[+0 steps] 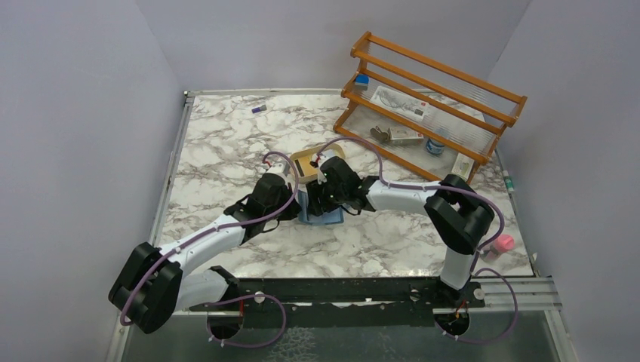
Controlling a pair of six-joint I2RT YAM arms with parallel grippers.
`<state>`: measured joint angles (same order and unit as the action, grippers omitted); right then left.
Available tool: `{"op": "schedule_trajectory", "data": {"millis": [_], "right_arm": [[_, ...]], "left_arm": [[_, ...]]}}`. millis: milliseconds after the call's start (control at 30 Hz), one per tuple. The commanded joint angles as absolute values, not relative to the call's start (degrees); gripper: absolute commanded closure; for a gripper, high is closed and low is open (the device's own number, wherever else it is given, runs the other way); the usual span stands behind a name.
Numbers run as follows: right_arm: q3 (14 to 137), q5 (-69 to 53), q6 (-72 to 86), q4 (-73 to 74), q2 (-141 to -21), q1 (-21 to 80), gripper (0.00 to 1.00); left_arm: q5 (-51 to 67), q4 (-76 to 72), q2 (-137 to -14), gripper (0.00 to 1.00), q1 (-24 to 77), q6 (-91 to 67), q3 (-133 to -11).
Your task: Take the credit cards out of the card holder
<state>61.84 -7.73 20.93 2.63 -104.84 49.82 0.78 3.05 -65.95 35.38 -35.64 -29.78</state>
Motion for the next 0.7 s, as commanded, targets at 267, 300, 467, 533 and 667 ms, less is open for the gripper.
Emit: {"op": "schedule_trajectory", "data": {"millis": [267,300,467,533,667], "right_arm": [[62.6,4.4,15.8,9.6,-104.6,50.1,0.43],[63.1,6.1,15.0,11.1,-104.2,50.1,0.43],[65.0,13.5,12.1,16.3,-102.9,50.0,0.41],[65.3,16.0,11.1,17.9,-102.4,50.0,0.4],[66.2,21.5,10.0,21.7,-101.0,49.7,0.4]], "left_arm": [[0.4,2.2,-63.8,1.0,35.6,-35.0,-30.3],[0.4,2.2,-63.9,1.0,35.6,-35.0,-30.2],[0.4,2.6,-63.3,1.0,35.6,-34.6,-30.2],[0.4,3.0,-62.9,1.0,35.6,-34.3,-30.4],[0.4,3.7,-62.2,1.0,35.6,-33.8,-30.5]]}}
